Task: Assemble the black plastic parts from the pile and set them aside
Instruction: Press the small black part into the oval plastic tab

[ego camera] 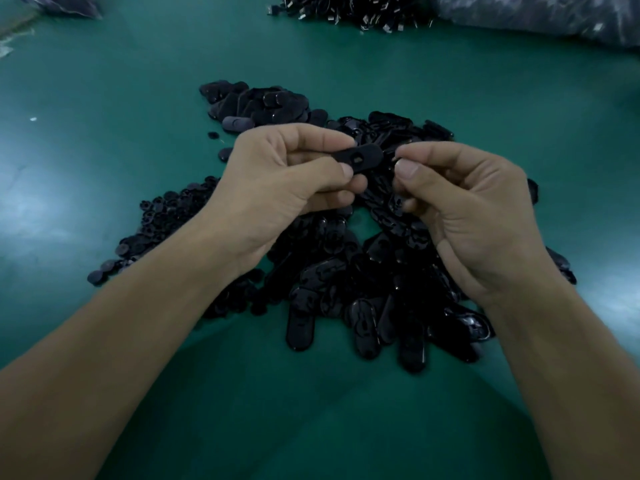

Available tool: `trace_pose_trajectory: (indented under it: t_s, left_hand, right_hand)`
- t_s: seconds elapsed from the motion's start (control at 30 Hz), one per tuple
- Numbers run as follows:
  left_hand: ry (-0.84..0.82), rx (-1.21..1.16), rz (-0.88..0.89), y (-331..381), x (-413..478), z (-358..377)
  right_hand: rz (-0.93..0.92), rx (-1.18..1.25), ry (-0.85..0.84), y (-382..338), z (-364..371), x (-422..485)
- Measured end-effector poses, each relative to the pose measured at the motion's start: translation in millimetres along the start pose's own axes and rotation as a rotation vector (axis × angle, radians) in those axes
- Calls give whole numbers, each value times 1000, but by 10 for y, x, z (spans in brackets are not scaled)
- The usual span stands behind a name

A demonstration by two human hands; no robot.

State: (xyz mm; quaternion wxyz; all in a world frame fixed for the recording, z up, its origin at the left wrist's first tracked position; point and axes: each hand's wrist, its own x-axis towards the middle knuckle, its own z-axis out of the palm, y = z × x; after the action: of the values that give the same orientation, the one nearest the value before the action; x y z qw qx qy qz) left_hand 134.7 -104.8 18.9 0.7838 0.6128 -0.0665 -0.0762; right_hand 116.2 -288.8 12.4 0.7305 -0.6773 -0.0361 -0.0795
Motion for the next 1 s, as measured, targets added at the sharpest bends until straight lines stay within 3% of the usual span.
trace_pose_trajectory:
  t_s: [0.47,0.77,1.0]
  left_hand:
    - [-31,-27,-26,-12,-21,29]
    - [-184,219,-69,20,-23,-4]
    - [-128,250,32,30,-33,10]
  right_hand:
    - [33,26,-7,15,64,-34]
    - [-6,9,-45,11,99,-45]
    - [-52,-53,8,-1,72,-43]
